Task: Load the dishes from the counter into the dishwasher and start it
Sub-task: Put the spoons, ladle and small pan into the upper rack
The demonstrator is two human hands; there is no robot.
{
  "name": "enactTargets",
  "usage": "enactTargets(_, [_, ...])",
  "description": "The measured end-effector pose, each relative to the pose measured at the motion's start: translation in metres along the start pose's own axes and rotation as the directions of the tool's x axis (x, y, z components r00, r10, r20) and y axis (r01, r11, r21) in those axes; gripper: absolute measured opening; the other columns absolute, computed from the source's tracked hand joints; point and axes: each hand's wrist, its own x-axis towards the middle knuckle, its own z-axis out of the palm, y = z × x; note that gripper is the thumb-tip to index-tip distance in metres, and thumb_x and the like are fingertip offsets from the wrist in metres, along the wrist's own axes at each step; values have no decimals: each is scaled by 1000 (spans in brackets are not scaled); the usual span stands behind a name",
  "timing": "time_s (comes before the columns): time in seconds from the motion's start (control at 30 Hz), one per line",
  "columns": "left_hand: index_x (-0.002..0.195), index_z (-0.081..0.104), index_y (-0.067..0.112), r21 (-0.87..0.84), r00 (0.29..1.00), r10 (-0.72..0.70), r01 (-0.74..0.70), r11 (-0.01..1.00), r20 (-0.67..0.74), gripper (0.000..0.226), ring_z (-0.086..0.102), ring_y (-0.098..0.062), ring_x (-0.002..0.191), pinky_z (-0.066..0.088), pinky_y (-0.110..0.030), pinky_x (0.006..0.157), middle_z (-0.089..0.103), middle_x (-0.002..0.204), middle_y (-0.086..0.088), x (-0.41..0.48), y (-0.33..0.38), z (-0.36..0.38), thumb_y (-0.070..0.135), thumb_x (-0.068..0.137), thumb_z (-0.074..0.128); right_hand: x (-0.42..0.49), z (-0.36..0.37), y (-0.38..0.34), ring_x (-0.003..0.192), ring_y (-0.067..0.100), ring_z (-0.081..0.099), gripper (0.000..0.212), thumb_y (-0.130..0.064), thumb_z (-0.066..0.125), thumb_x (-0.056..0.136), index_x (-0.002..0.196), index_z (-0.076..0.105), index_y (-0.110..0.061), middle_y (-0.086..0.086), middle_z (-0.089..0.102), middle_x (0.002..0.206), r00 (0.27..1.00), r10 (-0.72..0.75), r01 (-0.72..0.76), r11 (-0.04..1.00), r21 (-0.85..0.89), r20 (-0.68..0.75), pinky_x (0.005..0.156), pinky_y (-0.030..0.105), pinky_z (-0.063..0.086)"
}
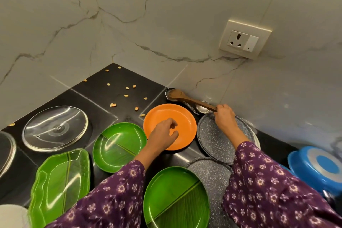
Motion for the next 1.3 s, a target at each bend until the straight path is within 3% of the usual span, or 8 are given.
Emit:
enactTargets(0.2, [105, 59, 15, -36, 996, 55, -52, 998, 75, 20, 57, -12, 95, 48, -29, 83, 63, 101, 3, -41, 18, 2, 19, 86, 63, -65, -41, 8, 86, 23, 49, 19, -12, 49, 94, 107, 55, -1, 13, 50, 101, 979, 121, -74, 960, 272, -163, 81, 36, 46])
enactTargets(0.33, [105, 60, 11, -96, 982, 134, -122, 988, 130, 21, 60, -14, 95, 48, -27, 82, 65, 102, -1, -76, 46, 12, 17, 86, 64, -139, -82, 28, 87, 35, 52, 16, -9, 51, 91, 102, 56, 1, 19, 53, 96, 937, 155, -72, 963, 261, -313, 79, 47, 45])
enactTargets(0.6, [103, 60, 10, -152, 855, 436, -409, 900, 279, 21, 60, -15, 97, 43, -24, 83, 66, 102, -2, -171, 111, 55, 17, 83, 65, -340, -138, 69, 94, 36, 57, 27, -12, 54, 85, 111, 60, -7, 16, 59, 102, 797, 310, -257, 951, 174, -518, 82, 47, 47])
enactTargets(0.77, [104, 60, 11, -212, 684, 594, -563, 799, 423, 23, 61, -22, 97, 46, -32, 84, 66, 100, -3, -238, 150, 102, 16, 82, 65, -477, -138, 85, 92, 39, 56, 32, -18, 44, 87, 110, 60, -3, 19, 62, 100, 687, 481, -470, 866, 172, -544, 80, 46, 47])
enactTargets(0.93, [98, 62, 8, -319, 464, 718, -675, 666, 519, 20, 62, -24, 88, 44, -31, 82, 68, 91, -5, -307, 212, 151, 10, 78, 65, -615, -139, 110, 87, 37, 58, 27, -20, 38, 94, 106, 57, -5, 17, 61, 96, 532, 721, -720, 661, 209, -445, 74, 47, 50])
enactTargets(1.0, [99, 62, 10, -363, 375, 750, -701, 614, 544, 19, 62, -23, 89, 46, -33, 82, 68, 92, -4, -334, 237, 172, 12, 80, 65, -667, -142, 116, 75, 32, 58, 19, -22, 43, 95, 101, 56, -10, 12, 62, 85, 448, 819, -787, 551, 277, -358, 63, 40, 48])
enactTargets(1.13, [107, 60, 12, -421, 225, 750, -712, 563, 622, 21, 58, -20, 95, 45, -32, 81, 65, 101, -3, -383, 274, 210, 17, 86, 60, -750, -144, 115, 55, 19, 50, 21, -35, 63, 87, 84, 55, -16, 3, 56, 63, 272, 904, -788, 406, 463, -330, 47, 25, 33])
enactTargets(1.3, [107, 57, 14, -495, -8, 759, -762, 417, 651, 21, 56, -24, 96, 46, -36, 80, 62, 99, -3, -443, 315, 265, 20, 86, 58, -844, -134, 123, 51, 23, 51, 21, -33, 66, 86, 87, 59, -14, 8, 59, 63, 59, 949, -752, 245, 611, -308, 46, 22, 38])
